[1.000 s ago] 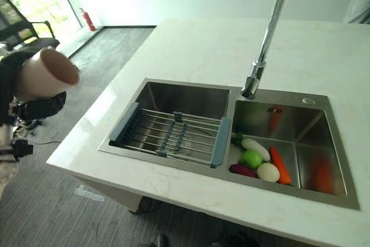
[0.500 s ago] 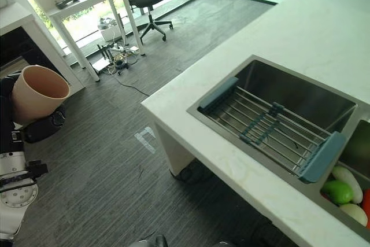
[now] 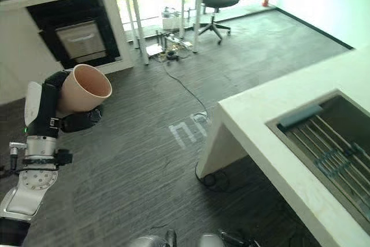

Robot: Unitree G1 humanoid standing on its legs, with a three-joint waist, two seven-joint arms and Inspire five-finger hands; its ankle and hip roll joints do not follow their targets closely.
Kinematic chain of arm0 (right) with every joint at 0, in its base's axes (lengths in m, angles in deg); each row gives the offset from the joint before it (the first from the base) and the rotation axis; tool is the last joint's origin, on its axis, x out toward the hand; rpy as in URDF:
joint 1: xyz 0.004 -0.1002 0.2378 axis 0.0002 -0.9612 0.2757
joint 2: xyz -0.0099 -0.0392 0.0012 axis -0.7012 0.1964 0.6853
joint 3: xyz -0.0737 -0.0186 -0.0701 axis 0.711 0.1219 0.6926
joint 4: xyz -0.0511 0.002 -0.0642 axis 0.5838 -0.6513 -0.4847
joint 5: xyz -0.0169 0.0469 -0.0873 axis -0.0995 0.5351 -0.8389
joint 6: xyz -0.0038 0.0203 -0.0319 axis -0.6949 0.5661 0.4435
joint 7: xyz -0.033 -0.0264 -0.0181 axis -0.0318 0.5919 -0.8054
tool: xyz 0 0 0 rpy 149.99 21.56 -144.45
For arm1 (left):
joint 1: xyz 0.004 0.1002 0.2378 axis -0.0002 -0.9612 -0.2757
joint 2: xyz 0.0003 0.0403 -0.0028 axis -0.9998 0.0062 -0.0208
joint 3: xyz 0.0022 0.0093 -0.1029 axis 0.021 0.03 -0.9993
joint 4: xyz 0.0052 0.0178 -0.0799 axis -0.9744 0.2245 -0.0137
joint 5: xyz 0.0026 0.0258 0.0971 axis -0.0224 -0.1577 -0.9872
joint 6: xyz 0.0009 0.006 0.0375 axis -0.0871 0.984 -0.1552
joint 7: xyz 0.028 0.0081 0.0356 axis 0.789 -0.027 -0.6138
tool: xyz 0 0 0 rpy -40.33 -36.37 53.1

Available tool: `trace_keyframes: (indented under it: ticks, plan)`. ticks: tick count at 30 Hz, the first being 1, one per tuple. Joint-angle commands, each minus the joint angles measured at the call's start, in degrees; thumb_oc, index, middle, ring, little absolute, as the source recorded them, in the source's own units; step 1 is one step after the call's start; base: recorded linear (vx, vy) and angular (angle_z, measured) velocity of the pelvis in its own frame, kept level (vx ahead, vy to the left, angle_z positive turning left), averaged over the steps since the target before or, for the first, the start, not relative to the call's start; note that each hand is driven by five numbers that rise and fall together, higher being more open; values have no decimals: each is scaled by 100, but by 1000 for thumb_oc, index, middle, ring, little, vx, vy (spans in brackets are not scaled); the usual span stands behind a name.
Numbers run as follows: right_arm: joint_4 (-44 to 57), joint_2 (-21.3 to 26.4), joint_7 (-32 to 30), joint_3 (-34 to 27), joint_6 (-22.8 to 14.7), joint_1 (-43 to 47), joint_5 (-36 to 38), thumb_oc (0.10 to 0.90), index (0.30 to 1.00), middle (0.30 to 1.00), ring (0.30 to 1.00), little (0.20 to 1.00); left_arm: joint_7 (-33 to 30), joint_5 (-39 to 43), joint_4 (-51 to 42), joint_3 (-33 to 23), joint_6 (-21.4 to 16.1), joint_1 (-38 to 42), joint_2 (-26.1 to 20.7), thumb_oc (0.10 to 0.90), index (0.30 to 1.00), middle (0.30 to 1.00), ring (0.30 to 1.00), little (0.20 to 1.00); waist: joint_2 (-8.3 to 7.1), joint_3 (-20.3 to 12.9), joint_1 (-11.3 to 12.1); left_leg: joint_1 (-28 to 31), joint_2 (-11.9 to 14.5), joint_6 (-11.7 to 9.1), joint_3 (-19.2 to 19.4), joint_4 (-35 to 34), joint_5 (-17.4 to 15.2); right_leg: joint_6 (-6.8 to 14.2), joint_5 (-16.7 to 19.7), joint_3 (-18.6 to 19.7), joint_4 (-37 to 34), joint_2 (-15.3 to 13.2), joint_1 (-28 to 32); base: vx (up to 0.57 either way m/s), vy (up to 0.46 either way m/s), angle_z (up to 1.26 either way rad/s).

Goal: Place the dishes in the dishwasher.

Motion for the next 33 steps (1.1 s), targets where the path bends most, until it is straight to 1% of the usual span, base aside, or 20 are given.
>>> trace_keyframes:
  ticks: [1, 3, 4, 5, 7, 8, 9, 10, 11, 12, 13, 15, 17, 19, 22, 24, 26, 29, 31, 33]
  plan:
    - [-288, 317, 121, -44, 129, -16, -145, 800, 900, 900, 900, 900, -16, 358, -605, -358, -355, 682, -166, 400, 300, 300, 300, 300, 33, -47, -359, 386, 1, -318, -161, 248, -987, 276, 1154, -339, -977, 24, -249, 293, -104, 22]
    - [-520, 408, 228, -107, 165, -64, -159, 800, 900, 900, 900, 900, 113, 368, -629, -234, -260, 900, -178, 400, 300, 300, 300, 300, -4, 13, -483, 544, -121, -271, -446, 248, -1069, 298, 1418, -111, -977, 249, -648, 373, -162, 46]
    - [-762, 473, 327, -120, 119, -46, -34, 800, 900, 900, 900, 900, 170, 347, -646, -112, -184, 1056, -126, 400, 300, 300, 300, 300, -23, 7, -500, 613, -217, -253, -695, 248, -1062, 194, 1387, 18, -977, 373, -621, 387, -214, 92]
    - [-833, 504, 384, -137, 111, -32, 65, 800, 900, 900, 900, 900, 116, 280, -657, -23, -177, 1086, -66, 400, 300, 300, 300, 300, -45, -42, -489, 691, -271, -277, -829, 248, -1065, 135, 1358, 5, -977, 407, -594, 262, -179, 91]
    - [-815, 502, 430, -115, 117, -12, 201, 800, 900, 900, 900, 900, 8, 139, -740, 53, -171, 1043, 39, 400, 300, 300, 300, 300, -29, -152, -479, 881, -218, -356, -846, 248, -1068, 33, 1192, -112, -977, 392, -486, 215, -123, 64]
    - [-727, 519, 433, -46, 113, 20, 158, 800, 900, 900, 900, 900, -52, 102, -810, 78, -156, 978, 92, 400, 300, 300, 300, 300, 12, -231, -486, 1118, -47, -481, -628, 248, -1023, -62, 1029, -296, -977, 312, -354, 352, -135, 48]
    - [-545, 597, 439, 36, 136, 116, 195, 800, 900, 900, 900, 900, -47, 154, -976, 115, -108, 999, 93, 400, 300, 300, 300, 300, 26, -237, -470, 1360, 279, -779, -41, 248, -203, -167, 780, -463, -977, 150, -104, 299, -112, 56]
    - [-520, 598, 427, 44, 125, 132, 242, 800, 900, 900, 900, 900, -27, 178, -1002, 128, -107, 1023, 92, 400, 300, 300, 300, 300, 2, -220, -461, 1371, 320, -818, 81, 248, -34, -187, 743, -467, -977, 101, -48, 231, -124, 61]
    - [-475, 592, 477, 71, 49, 176, 273, 800, 900, 900, 900, 900, 39, 224, -1048, 168, -83, 1122, 91, 400, 300, 300, 300, 300, -75, -144, -428, 1162, 402, -904, 374, 497, 229, -240, 655, -482, -977, -22, 119, 107, -86, 82]
    - [-452, 579, 535, 80, -57, 207, 246, 800, 900, 900, 900, 900, 111, 257, -1056, 211, -48, 1231, 90, 400, 300, 300, 300, 300, -112, -85, -402, 865, 510, -947, 592, 687, 276, -260, 593, -521, -977, -102, 262, 106, -66, 85]
    - [-420, 582, 568, 73, -108, 226, 217, 800, 900, 900, 900, 900, 151, 258, -1055, 234, -42, 1285, 109, 400, 300, 300, 300, 300, -121, -59, -390, 722, 604, -950, 723, 620, 273, -255, 561, -553, -977, -142, 332, 110, 21, 82]
    - [-313, 602, 612, 98, -130, 279, 171, 800, 900, 900, 900, 900, 179, 292, -1087, 245, 27, 1336, 100, 400, 300, 300, 300, 300, -95, -25, -334, 466, 651, -897, 862, 248, 202, -228, 469, -553, -977, -175, 473, 117, 101, 77]
    - [-228, 635, 544, 177, -42, 332, 133, 800, 900, 900, 900, 900, 162, 326, -1060, 219, 40, 1335, 101, 400, 300, 300, 300, 300, 17, 19, -274, -17, 762, -974, 864, 248, 103, -225, 322, -515, -977, -94, 584, 105, 138, 25]
    - [-274, 673, 495, 226, 41, 374, 155, 800, 900, 900, 900, 900, 132, 303, -1078, 193, 14, 1269, 128, 400, 300, 300, 300, 300, 70, 23, -202, -346, 850, -1058, 725, 248, 115, -231, 196, -383, -977, -32, 639, 114, 137, -15]
    - [-470, 680, 434, 248, 272, 385, 204, 800, 900, 900, 900, 900, 185, 319, -1107, 13, -112, 1043, 126, 400, 300, 300, 300, 300, 179, -3, -66, -704, 1043, -1210, 267, 248, 244, -224, 30, -170, -977, 61, 747, 182, 186, -65]
    - [-634, 656, 431, 215, 383, 314, 239, 800, 900, 900, 900, 900, 256, 334, -1072, -68, -205, 1005, 114, 400, 300, 300, 300, 300, 215, -26, -58, -757, 1109, -1217, 274, 248, 236, -206, -18, -169, -977, 30, 812, 233, 255, -50]
    - [-827, 593, 349, 106, 478, 211, 586, 800, 900, 900, 900, 900, 347, 315, -1009, -56, -266, 1066, 99, 400, 300, 300, 300, 300, 259, -80, -118, -679, 1116, -1175, 324, 248, 148, -186, -11, -200, -977, -37, 845, 232, 283, -30]
    - [-911, 517, 384, 26, 370, 162, 508, 800, 900, 900, 900, 900, 354, 248, -986, -27, -263, 1130, 87, 400, 300, 300, 300, 300, 310, -103, -172, -474, 904, -1037, 156, 248, -24, -156, 77, -99, -977, -103, 822, 172, 234, -4]
    - [-853, 431, 318, 26, 203, 182, 352, 800, 900, 900, 900, 900, 357, 299, -955, 8, -333, 1116, 30, 400, 300, 300, 300, 300, 338, -108, -194, -334, 762, -855, 98, 248, -172, -98, 162, -27, -977, -169, 840, 212, 276, -21]
    - [-713, 372, 287, 61, 161, 188, 410, 800, 900, 900, 900, 900, 380, 259, -973, 38, -400, 1088, 20, 400, 300, 300, 300, 300, 382, -115, -198, -287, 736, -735, 89, 248, -232, -124, 153, -54, -977, -85, 961, 193, 206, -6]
